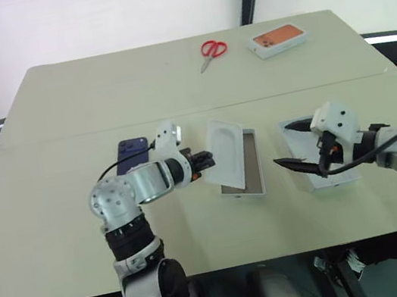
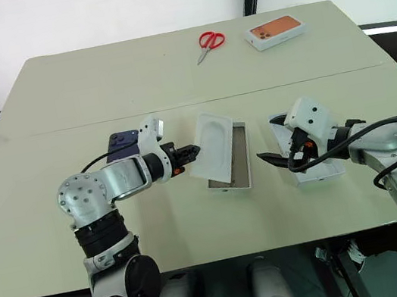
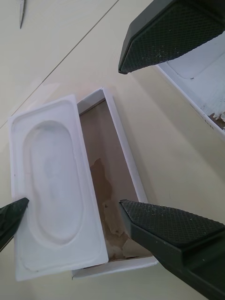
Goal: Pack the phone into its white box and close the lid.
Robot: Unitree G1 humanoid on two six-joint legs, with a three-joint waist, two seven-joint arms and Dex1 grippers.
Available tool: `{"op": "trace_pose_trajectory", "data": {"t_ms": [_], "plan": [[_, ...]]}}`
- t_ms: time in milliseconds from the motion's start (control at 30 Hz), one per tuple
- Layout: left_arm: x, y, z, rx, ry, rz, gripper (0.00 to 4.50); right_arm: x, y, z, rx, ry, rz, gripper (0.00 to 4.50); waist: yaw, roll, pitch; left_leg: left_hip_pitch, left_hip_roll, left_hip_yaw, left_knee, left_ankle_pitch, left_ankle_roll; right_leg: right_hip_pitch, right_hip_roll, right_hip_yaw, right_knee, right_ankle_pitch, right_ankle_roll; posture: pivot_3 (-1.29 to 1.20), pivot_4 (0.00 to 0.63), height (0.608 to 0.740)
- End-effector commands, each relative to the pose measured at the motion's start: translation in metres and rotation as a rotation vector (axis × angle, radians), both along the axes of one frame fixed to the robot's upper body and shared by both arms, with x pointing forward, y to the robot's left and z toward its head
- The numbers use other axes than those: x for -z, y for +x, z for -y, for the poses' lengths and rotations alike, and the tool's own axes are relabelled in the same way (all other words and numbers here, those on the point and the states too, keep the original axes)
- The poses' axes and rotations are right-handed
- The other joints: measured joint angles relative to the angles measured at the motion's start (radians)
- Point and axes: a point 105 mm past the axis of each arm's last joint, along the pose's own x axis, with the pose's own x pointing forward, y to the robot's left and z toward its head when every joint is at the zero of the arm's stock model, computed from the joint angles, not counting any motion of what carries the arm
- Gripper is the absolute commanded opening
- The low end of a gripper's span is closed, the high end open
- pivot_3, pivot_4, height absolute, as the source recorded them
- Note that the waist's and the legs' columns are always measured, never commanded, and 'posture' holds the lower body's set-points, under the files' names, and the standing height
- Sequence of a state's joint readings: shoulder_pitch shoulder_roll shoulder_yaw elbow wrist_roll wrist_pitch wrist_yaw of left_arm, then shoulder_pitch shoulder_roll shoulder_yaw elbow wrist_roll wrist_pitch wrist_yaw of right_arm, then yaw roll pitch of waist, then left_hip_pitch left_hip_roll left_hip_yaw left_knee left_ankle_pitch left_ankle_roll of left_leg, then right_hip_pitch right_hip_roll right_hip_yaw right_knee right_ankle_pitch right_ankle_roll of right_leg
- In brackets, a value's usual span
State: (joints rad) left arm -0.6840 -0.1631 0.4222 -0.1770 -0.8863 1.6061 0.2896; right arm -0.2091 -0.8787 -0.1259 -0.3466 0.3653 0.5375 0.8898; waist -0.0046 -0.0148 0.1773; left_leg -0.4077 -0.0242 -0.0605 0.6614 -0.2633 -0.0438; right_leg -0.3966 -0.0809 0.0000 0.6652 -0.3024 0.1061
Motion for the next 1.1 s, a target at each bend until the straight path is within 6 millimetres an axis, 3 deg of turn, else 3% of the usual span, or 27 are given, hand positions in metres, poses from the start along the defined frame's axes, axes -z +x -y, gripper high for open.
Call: {"op": "trace_pose_trajectory", "data": {"t_ms": [33,267,367,600,733,800,933,1000,1100], "plan": [[-0.009,-0.014,0.036,0.112,-0.084,-0.005,0.03,-0.011,0.0,-0.003,-0.013,0.002,0.05,4.5,0.001,0.0,0.0,0.0,0.0,0.0,0.0,0.0,0.0,0.0,0.0,0.0,0.0,0.0,0.0,0.0,0.15,0.74],[-0.007,-0.016,0.042,0.16,-0.094,-0.025,0.03,-0.01,0.001,-0.006,-0.018,0.009,0.05,4.5,0.01,0.0,0.0,0.0,0.0,0.0,0.0,0.0,-0.001,0.0,0.0,0.0,0.0,0.0,0.0,0.0,0.15,0.74],[-0.007,-0.017,0.043,0.174,-0.104,-0.029,0.83,-0.009,0.001,-0.006,-0.019,0.01,0.049,4.5,0.015,0.0,0.0,0.0,0.0,0.0,0.0,0.001,-0.001,0.0,0.0,0.0,0.0,0.0,0.0,0.0,0.15,0.74],[-0.022,-0.02,0.025,0.209,-0.176,0.046,4.26,-0.009,0.0,-0.013,-0.035,0.018,0.052,4.5,0.017,0.0,0.0,0.0,0.0,0.0,0.001,0.001,-0.001,0.0,0.0,0.0,0.0,0.0,0.0,0.0,0.15,0.74],[-0.028,-0.02,0.003,0.198,-0.166,0.099,4.26,-0.01,0.004,-0.019,-0.04,0.022,0.06,4.5,0.012,0.0,0.0,0.0,0.0,0.0,0.001,0.001,-0.001,0.0,0.0,0.0,0.0,0.0,0.0,0.0,0.15,0.74],[-0.031,-0.017,-0.018,0.159,-0.104,0.151,4.26,-0.009,0.007,-0.023,-0.044,0.024,0.058,4.5,0.004,0.001,0.0,0.0,0.0,0.0,0.001,0.001,-0.001,0.0,0.001,0.001,0.0,0.0,0.0,0.0,0.15,0.74],[-0.044,-0.002,-0.071,-0.029,0.162,0.434,4.32,-0.006,0.014,-0.04,-0.079,0.035,0.037,3.31,-0.011,0.001,0.0,0.0,0.001,0.0,0.0,0.001,-0.002,-0.001,0.001,0.001,0.0,0.0,0.0,0.0,0.15,0.74],[-0.05,0.001,-0.083,-0.064,0.263,0.582,4.32,-0.003,0.018,-0.045,-0.071,0.031,0.033,2.12,-0.007,0.002,0.0,0.001,0.001,0.001,-0.002,0.001,-0.002,-0.001,0.001,0.001,0.0,0.0,-0.001,0.0,0.15,0.74],[-0.036,-0.008,-0.089,0.069,0.377,0.69,4.32,0.006,0.027,-0.054,-0.054,-0.005,0.013,0.68,0.002,0.002,0.0,0.0,0.001,0.001,-0.002,0.001,-0.003,0.0,-0.001,0.001,-0.001,0.0,-0.001,0.0,0.15,0.74]]}}
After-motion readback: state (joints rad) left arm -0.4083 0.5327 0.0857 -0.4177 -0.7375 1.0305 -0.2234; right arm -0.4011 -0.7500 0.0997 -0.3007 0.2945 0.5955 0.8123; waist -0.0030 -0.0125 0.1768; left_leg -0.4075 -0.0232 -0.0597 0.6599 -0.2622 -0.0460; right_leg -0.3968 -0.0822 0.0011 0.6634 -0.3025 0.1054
